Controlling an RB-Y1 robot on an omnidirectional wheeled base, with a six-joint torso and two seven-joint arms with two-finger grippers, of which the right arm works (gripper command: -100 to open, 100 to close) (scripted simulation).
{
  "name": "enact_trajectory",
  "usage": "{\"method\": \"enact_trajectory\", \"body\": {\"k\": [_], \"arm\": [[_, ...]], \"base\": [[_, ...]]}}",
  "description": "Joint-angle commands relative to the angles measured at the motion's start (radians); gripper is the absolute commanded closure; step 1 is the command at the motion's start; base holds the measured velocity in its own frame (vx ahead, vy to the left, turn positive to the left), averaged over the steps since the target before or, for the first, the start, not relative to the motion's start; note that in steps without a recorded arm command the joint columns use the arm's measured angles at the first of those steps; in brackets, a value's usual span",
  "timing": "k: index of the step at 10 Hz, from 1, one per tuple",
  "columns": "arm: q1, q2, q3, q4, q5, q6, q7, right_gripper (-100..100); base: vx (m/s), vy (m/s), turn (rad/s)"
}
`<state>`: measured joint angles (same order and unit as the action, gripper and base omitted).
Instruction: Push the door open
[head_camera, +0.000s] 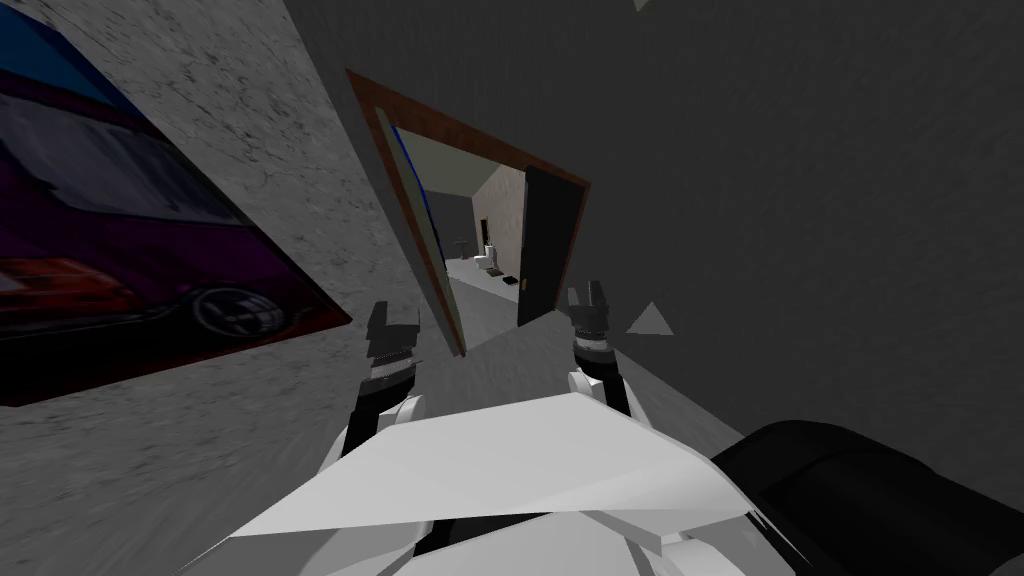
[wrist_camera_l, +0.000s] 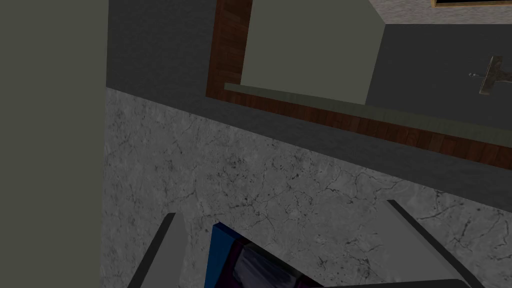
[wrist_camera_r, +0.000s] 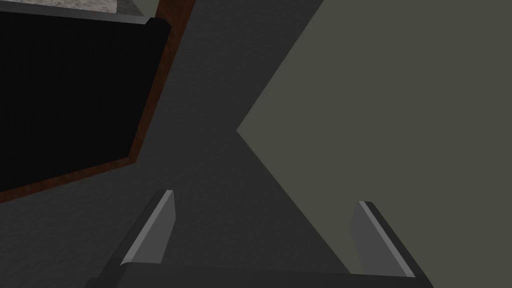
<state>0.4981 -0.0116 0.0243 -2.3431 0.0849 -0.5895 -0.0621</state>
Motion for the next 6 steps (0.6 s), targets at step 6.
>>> {"method": "enact_trajectory", "body": {"k": [6], "arm": [[-0.051, -0.025, -0.002, 0.134, 0.018, -0.022, -0.021, -100]], "base": [[0.114, -0.033, 0.017]]}}
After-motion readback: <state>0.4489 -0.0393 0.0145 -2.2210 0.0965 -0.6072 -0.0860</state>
